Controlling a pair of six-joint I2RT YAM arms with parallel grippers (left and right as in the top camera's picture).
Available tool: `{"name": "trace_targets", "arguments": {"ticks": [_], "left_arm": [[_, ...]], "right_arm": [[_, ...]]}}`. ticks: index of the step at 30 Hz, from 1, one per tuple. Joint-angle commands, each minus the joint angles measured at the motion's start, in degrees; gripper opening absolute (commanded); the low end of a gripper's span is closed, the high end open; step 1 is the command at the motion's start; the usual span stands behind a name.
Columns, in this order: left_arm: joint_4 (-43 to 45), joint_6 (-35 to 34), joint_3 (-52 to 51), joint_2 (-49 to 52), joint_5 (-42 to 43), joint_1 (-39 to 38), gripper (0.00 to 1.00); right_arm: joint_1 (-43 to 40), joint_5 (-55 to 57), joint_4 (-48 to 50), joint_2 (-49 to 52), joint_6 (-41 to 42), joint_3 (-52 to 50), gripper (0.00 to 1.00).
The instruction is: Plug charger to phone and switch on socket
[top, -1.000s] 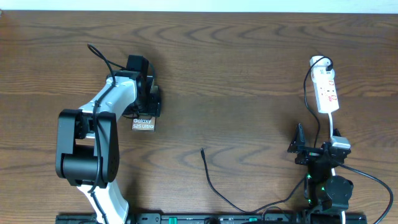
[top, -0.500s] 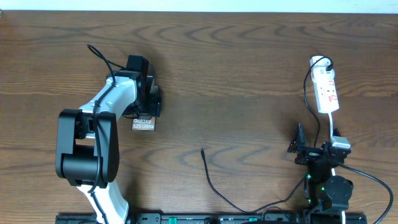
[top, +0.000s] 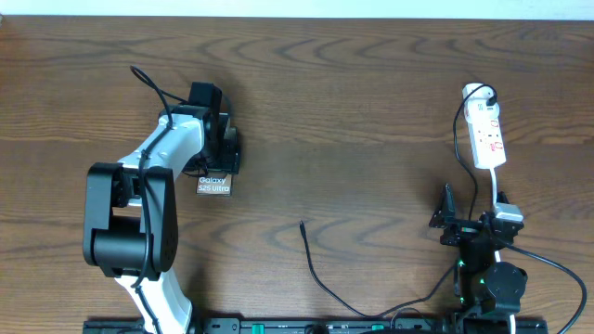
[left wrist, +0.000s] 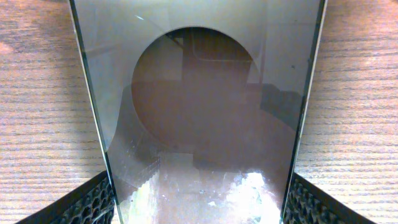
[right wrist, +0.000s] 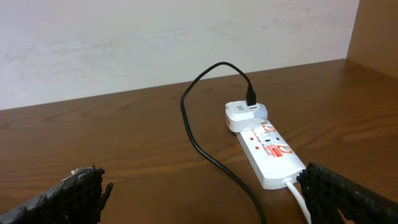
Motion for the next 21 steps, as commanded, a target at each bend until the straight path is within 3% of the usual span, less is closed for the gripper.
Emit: {"name": "trace_targets", "arguments": {"ticks": [1,21], "left_arm": [[0.24,0.35,-1.57,1.51,-2.25,0.26,0.07],[-1.22,0.31,2.25,-8.31,-2.19,0.26,0.07]], "right_arm": [[0.28,0.44,-0.22,-0.39,0.87,-0.04,0.99],[0.28,0.44,-0.22,-0.39,0.87,-0.04,0.99]]}}
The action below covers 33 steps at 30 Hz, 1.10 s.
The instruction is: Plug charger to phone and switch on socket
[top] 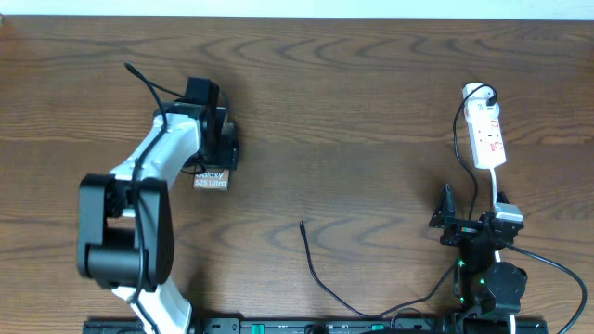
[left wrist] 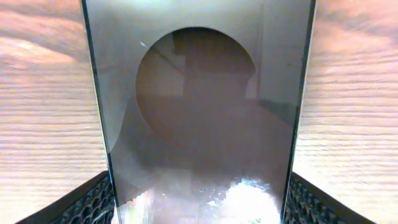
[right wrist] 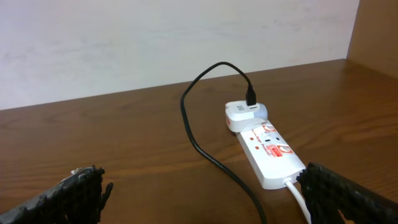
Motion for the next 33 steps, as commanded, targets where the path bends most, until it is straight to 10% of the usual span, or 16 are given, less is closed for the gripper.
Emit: {"name": "trace_targets", "arguments": {"ticks": [1,21,33], "left_arm": [[0.02,0.31,1.73,-4.26,-1.29,0.24,0.07],[2.82,0.07,1.75,-5.81,16.65,0.24,0.07],[-1.68,0.35,1.64,-5.05,5.46,0.24,0.08]], "right_arm": [[0.28,0.44,-0.22,-0.39,0.85,-0.04,0.99],[0.28,0.44,-0.22,-0.39,0.85,-0.04,0.99],[0.28,0.44,-0.22,-0.39,0.85,-0.04,0.99]]}}
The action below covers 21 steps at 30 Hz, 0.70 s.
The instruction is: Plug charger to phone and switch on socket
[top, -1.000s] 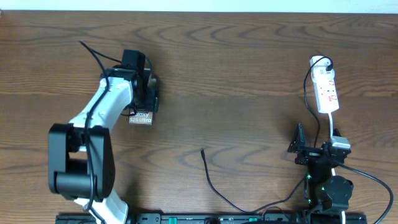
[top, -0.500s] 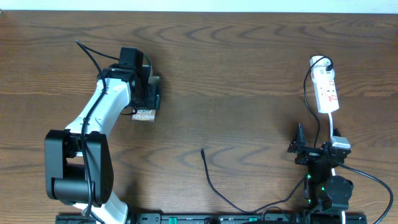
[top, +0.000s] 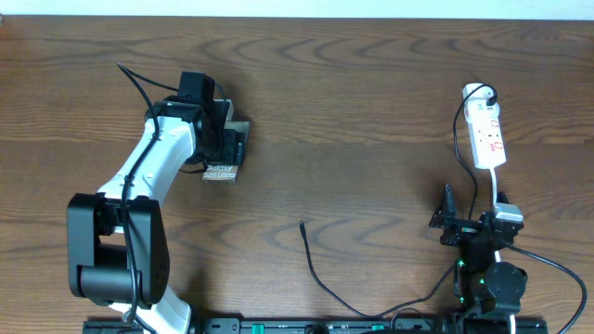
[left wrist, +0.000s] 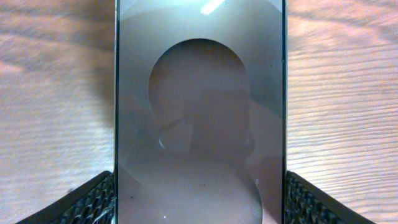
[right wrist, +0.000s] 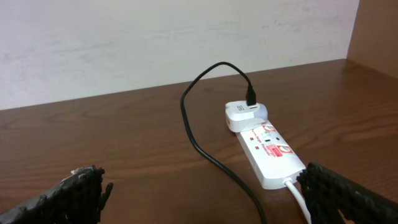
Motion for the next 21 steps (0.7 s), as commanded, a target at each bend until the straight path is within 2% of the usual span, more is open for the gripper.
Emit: {"name": "trace_targets", "arguments": {"ticks": [1,21], "left_arm": [[-0.61,0.42,1.51,-0.59,-3.91,0.24,0.07],[1.07,0.42,-2.84,0.9,-3.91,0.24,0.06]], "right_arm": [[0.28,0.44,-0.22,-0.37,0.85,-0.07,0.99],[0.28,0.44,-0.22,-0.39,0.85,-0.04,0.99]]}}
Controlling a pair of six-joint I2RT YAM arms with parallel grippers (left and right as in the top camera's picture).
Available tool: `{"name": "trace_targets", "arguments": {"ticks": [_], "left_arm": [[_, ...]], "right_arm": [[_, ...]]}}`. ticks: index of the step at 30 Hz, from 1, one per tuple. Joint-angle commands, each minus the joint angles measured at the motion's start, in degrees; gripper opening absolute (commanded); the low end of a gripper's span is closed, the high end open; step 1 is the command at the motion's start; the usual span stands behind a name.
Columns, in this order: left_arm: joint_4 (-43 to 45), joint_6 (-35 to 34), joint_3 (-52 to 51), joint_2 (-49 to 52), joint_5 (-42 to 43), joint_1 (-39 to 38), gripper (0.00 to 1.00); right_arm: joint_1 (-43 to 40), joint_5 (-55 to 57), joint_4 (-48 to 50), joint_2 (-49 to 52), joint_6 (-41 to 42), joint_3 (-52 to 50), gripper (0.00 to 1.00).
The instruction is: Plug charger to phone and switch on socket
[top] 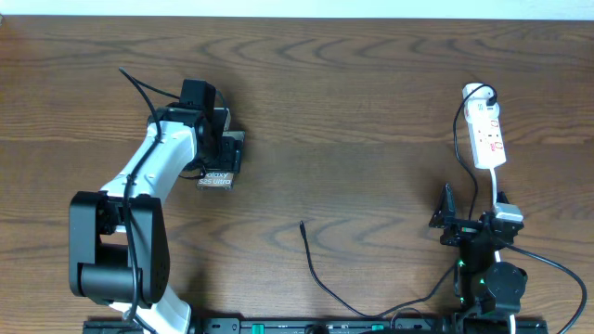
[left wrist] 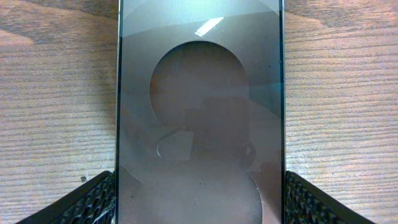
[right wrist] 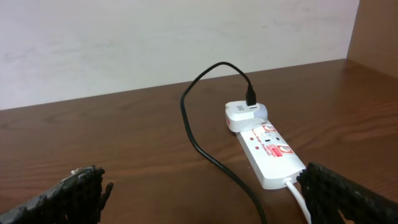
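Observation:
My left gripper (top: 221, 148) is shut on the phone (top: 216, 172), a dark slab with a "Galaxy S25 Ultra" label, at the table's left. In the left wrist view the phone's glossy screen (left wrist: 200, 118) fills the space between both fingers (left wrist: 87, 200), just over the wood. The black charger cable's free end (top: 302, 224) lies at front centre. The cable (right wrist: 205, 143) runs to a white adapter (right wrist: 245, 114) plugged into the white power strip (right wrist: 268, 151) at the far right. My right gripper (right wrist: 205, 196) is open and apart from the strip.
The white power strip (top: 486, 133) lies near the table's right edge, its white lead passing by the right arm's base (top: 487, 278). Bare wood separates the phone from the cable end. A pale wall (right wrist: 155, 37) stands behind the table.
My left gripper with the phone has shifted slightly left and toward the front. The wood beside the phone now looks sharper in the left wrist view. The right arm has not moved.
My left gripper held the phone at the table's left throughout. At first the phone looked skewed in the wrist view, then straighter, and by the last moments square between the fingers, while the arm's elbow swung left. Cable, strip and right gripper stayed put.

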Motion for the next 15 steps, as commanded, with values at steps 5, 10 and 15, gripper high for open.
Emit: {"name": "trace_targets", "arguments": {"ticks": [5,10,15], "left_arm": [[0.02,0.39,-0.22,0.7,-0.76,0.24,0.08],[0.81,0.37,-2.03,0.72,-0.79,0.24,0.07],[3.63,0.37,-5.35,0.72,-0.79,0.24,0.07]], "right_arm": [[0.28,0.44,-0.22,-0.39,0.85,-0.04,0.99],[0.28,0.44,-0.22,-0.39,0.85,-0.04,0.99],[0.28,0.44,-0.22,-0.39,0.85,-0.04,0.99]]}}
